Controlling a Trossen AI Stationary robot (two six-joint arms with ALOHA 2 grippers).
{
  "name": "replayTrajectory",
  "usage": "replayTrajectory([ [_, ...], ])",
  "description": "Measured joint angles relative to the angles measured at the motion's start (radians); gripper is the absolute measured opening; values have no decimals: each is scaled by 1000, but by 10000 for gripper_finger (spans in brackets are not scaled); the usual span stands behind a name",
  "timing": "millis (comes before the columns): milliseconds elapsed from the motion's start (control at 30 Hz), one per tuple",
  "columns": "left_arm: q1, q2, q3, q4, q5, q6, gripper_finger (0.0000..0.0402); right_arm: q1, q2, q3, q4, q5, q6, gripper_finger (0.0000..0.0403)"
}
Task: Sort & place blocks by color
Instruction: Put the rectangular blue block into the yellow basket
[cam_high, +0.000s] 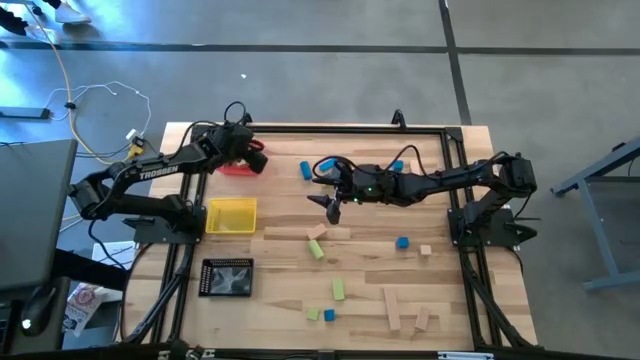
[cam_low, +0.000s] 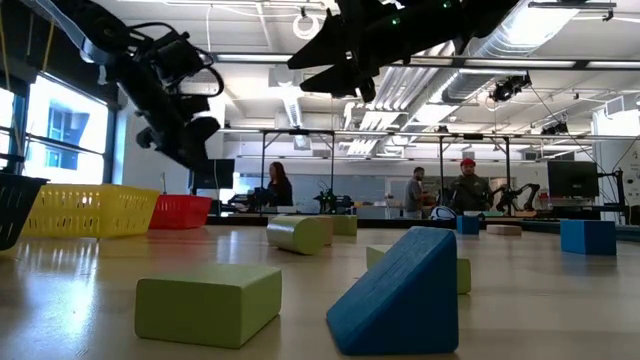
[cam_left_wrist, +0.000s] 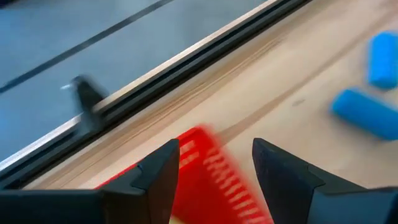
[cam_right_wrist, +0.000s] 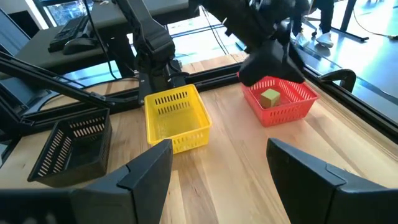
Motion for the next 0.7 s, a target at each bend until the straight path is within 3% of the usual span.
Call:
replayTrajectory([
  [100,-3,0,43,16,83,0,190,0,0,0,0,0,0,248],
  [233,-26,0,86,17,113,0,189,0,0,0,0,20,0,248],
  [533,-138,0,102,-37,139,35,188,-25,0,0,-41,250,99,248],
  [700,-217,0,102,-119,141,35,190,-90,0,0,-134,298,251,248],
])
